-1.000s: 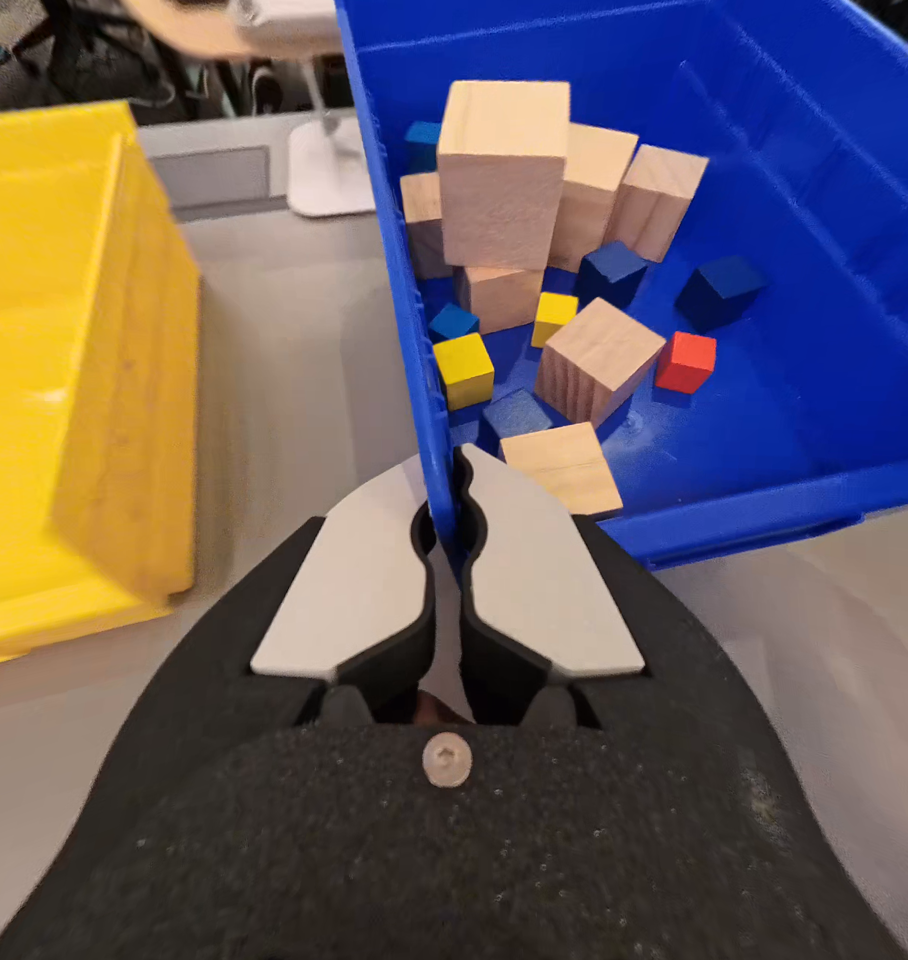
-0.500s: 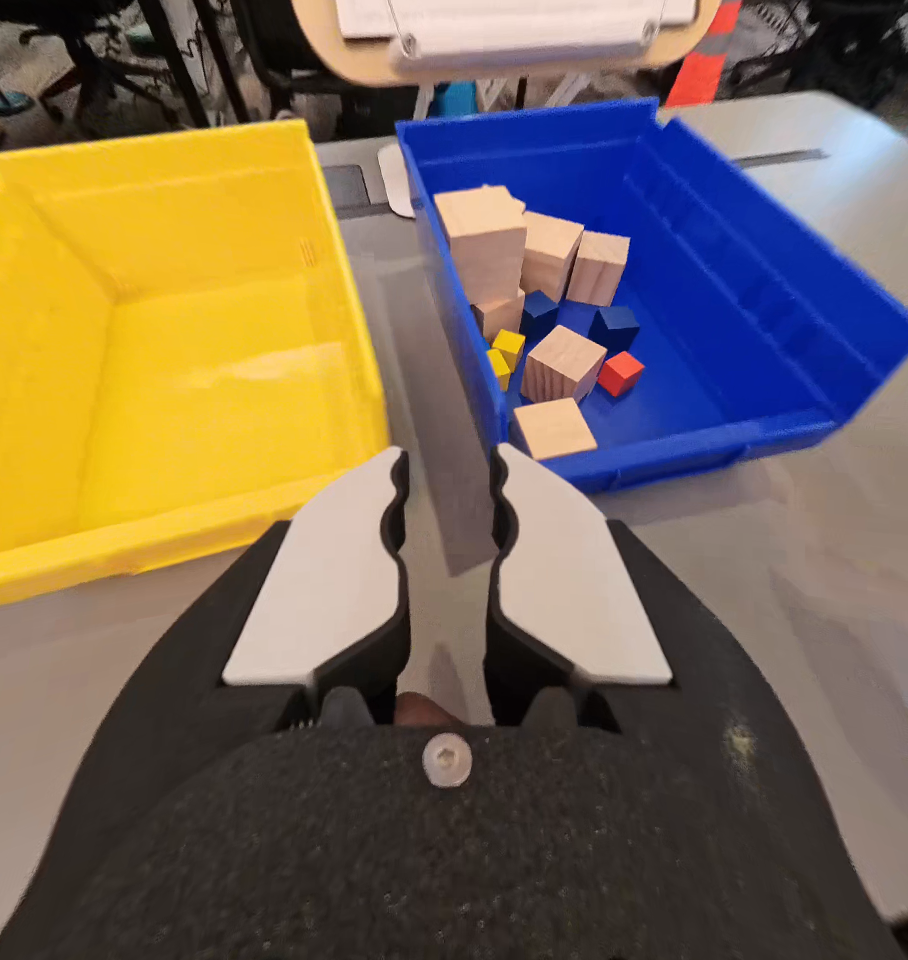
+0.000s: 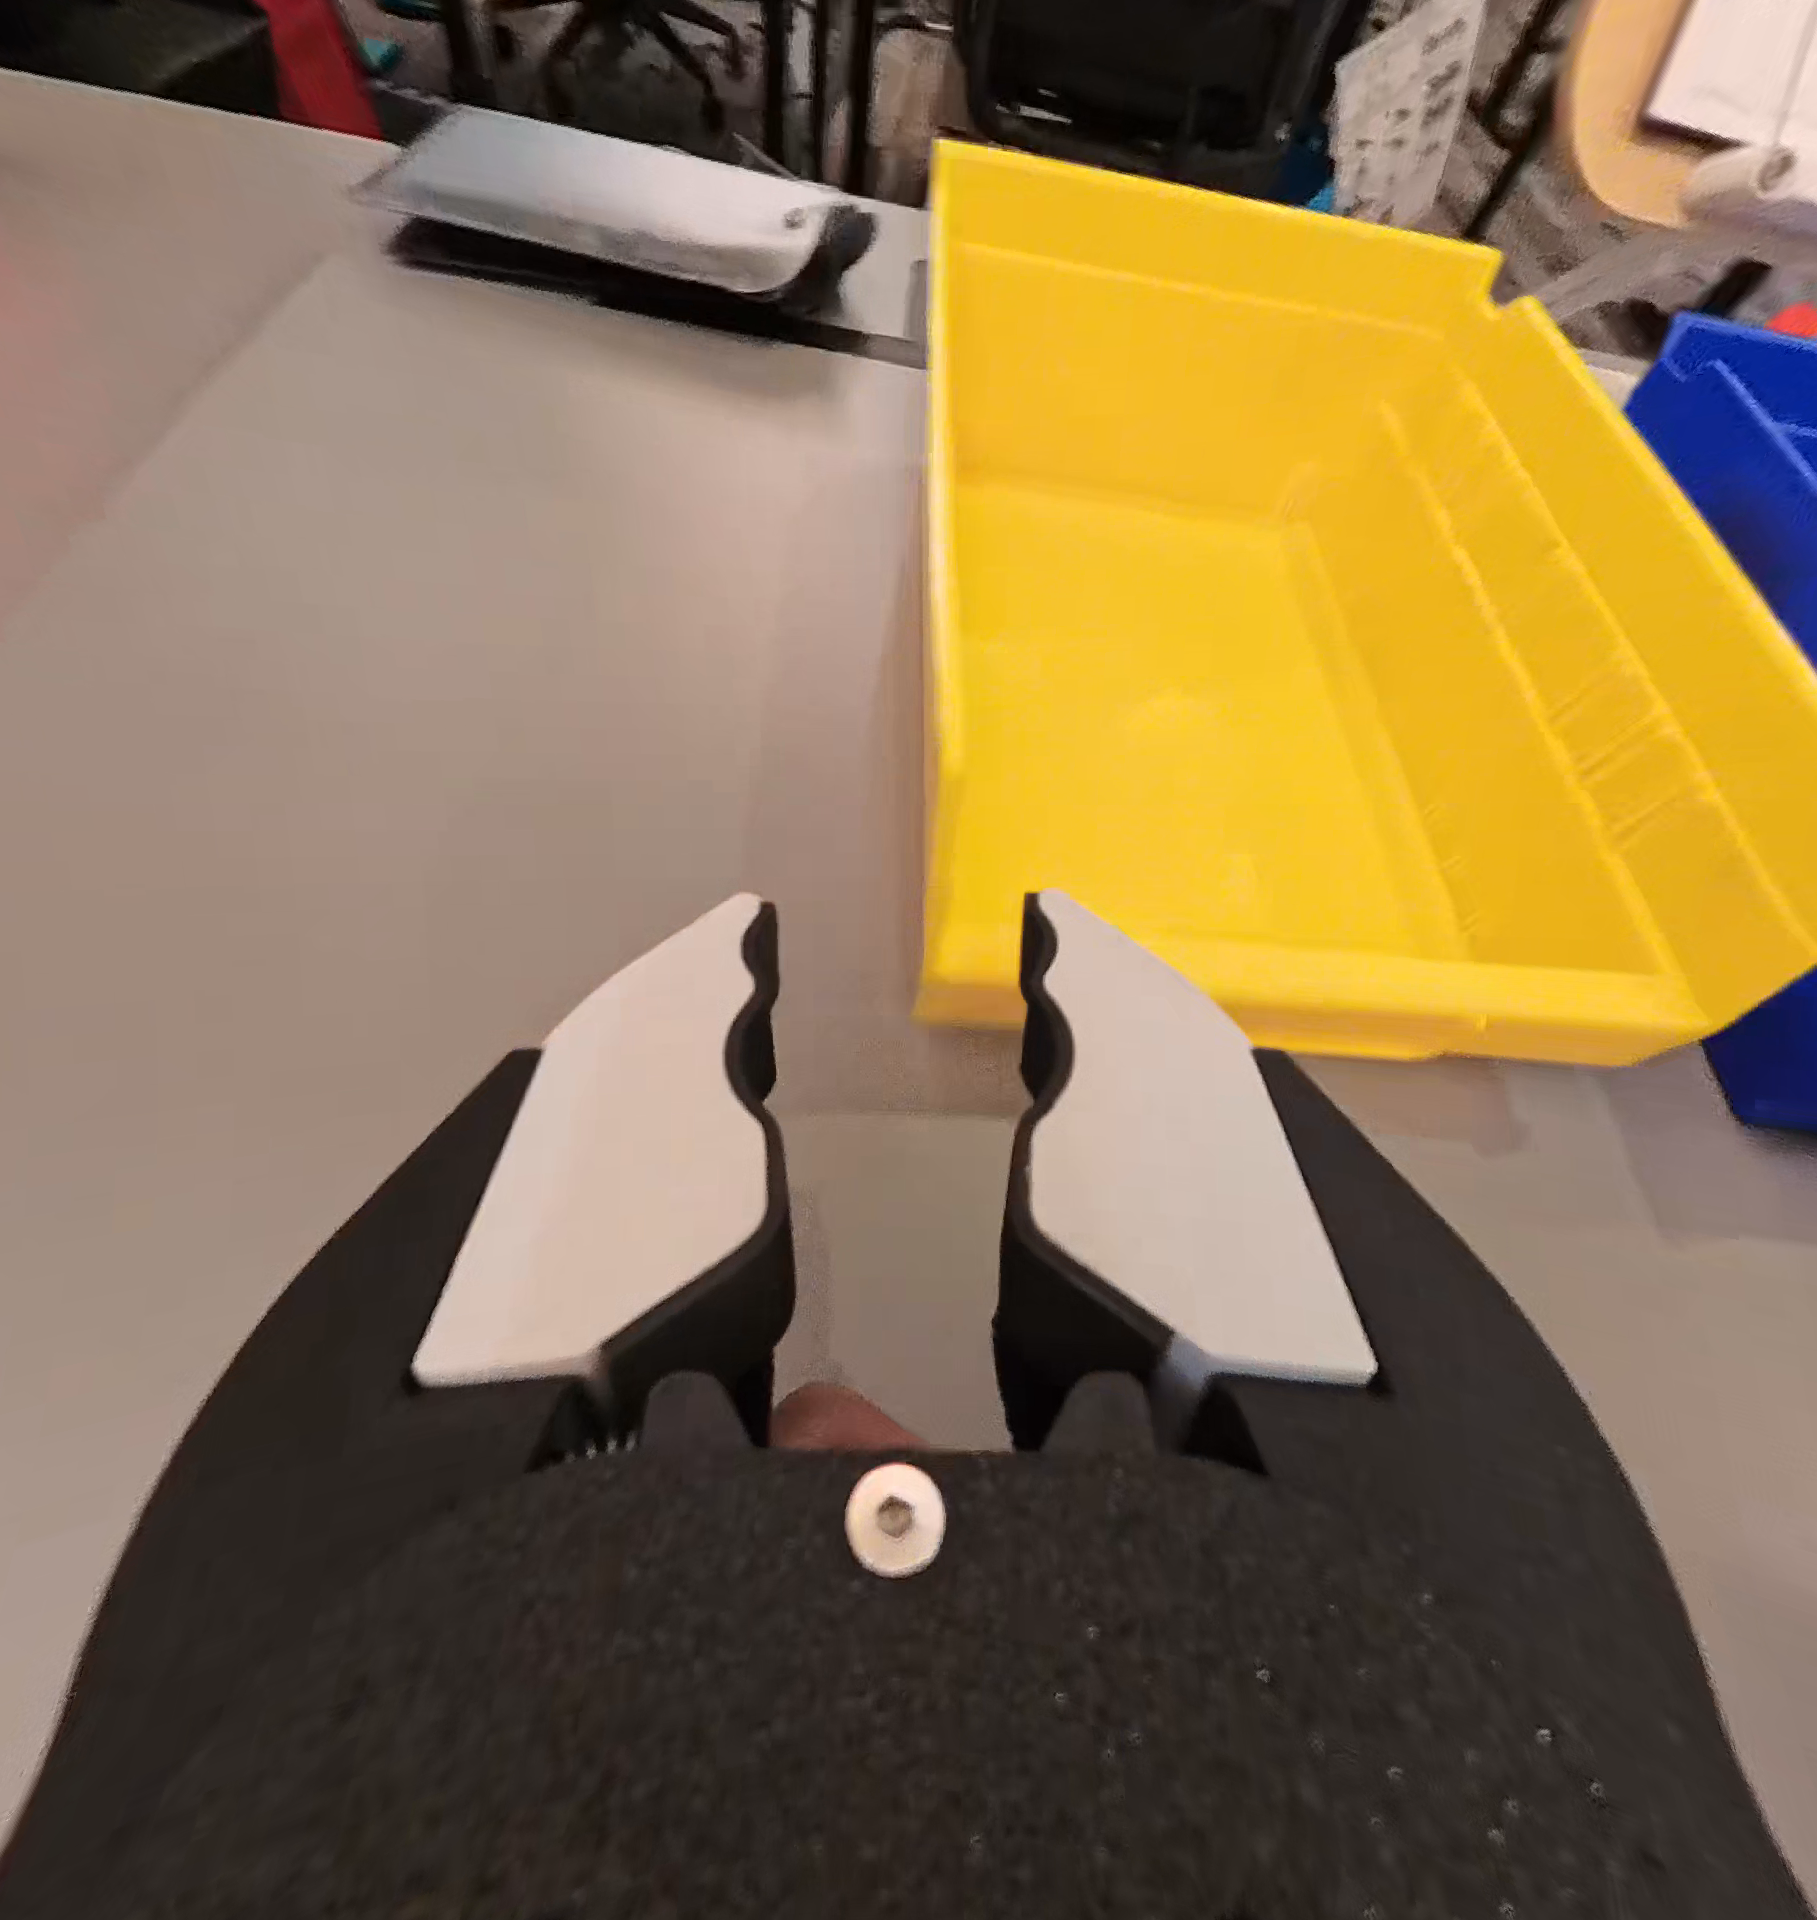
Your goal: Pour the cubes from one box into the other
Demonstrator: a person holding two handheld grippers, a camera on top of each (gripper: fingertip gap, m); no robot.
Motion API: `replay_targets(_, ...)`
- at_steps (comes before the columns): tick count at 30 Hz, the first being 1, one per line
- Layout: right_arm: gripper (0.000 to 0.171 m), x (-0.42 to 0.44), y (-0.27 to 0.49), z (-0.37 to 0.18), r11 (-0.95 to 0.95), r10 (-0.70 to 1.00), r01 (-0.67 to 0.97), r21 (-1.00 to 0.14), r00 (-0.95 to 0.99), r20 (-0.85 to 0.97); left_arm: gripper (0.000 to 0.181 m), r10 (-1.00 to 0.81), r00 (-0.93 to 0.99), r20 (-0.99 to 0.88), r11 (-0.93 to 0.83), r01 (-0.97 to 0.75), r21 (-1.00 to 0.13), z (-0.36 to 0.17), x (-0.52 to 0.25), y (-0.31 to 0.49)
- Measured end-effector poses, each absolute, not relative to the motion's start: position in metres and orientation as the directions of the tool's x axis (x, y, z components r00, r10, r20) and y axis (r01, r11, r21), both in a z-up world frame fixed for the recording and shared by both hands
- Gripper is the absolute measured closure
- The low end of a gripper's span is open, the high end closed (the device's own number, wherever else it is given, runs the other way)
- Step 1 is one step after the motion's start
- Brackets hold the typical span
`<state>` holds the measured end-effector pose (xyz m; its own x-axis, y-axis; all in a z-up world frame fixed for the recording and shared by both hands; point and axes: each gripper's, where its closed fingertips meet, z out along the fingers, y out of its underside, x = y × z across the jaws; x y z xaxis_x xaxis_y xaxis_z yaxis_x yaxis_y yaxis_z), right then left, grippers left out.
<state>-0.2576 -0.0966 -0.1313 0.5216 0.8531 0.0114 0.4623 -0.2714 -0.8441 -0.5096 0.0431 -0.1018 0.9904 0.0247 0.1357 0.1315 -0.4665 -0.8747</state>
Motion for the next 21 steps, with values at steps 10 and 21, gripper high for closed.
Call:
replay_targets(10,0.127,-0.285,-0.041,-0.117,-0.389,0.644,0.251,-0.886,0.762,-0.066,0.179,0.046,0.997,0.054,-0.55,0.071,-0.832,-0.129,-0.494,0.079)
replay_targets(21,0.165,-0.319,-0.016,-0.121,-0.413,0.491,0.201,-0.888,0.87,-0.031,0.178,0.175,0.983,0.063,-0.53,0.148,-0.835,-0.127,-0.5,-0.074)
